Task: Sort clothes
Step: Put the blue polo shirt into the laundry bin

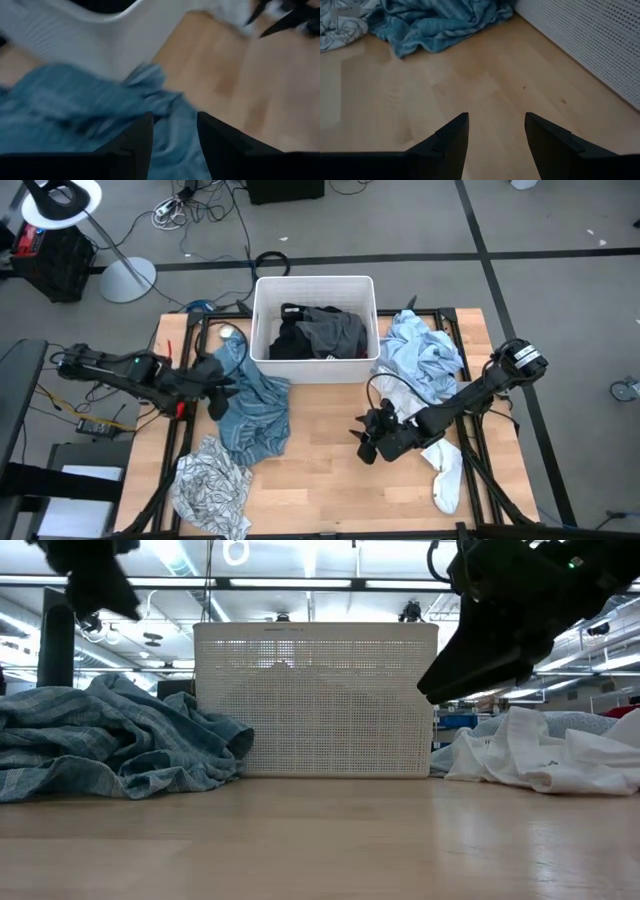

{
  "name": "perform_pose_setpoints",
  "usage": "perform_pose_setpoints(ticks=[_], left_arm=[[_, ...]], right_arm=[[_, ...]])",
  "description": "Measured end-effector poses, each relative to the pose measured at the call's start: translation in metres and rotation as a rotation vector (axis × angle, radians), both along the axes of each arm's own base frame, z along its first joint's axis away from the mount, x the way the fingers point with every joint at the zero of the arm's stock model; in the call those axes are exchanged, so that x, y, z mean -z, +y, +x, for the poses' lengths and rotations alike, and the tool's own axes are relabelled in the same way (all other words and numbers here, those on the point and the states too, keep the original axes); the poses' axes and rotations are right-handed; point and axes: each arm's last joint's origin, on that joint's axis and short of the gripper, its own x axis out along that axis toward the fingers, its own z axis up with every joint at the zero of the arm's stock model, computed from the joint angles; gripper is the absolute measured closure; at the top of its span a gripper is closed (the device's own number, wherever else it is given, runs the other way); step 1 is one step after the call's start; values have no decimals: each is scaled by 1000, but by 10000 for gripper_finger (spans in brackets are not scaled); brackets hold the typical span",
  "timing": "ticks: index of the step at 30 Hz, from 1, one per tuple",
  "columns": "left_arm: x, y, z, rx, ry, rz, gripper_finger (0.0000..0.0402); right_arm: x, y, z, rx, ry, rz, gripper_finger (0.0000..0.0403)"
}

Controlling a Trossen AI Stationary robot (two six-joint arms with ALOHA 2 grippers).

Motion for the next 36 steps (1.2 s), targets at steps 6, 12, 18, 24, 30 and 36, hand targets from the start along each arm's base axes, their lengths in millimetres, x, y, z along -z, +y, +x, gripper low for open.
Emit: perform_pose_setpoints(ticks=[6,12,18,24,30,36], left_arm=[[23,1,-4,-31,154,-27,245],[48,-3,0,134,293,8,245],[61,-6,7,246,400,88,245],[65,-5,13,298,450,212,245],[69,-7,28,199,419,214,245],[83,-13,51,136,427,177,245]], right_arm=[[2,0,-1,0,2,-1,212],[1,-1,-1,0,1,-1,213],[1,-1,-1,4,-2,-2,218],[1,-2,1,10,-10,2,218],[0,-4,2,17,-20,6,222],[0,-5,3,23,-22,6,223]])
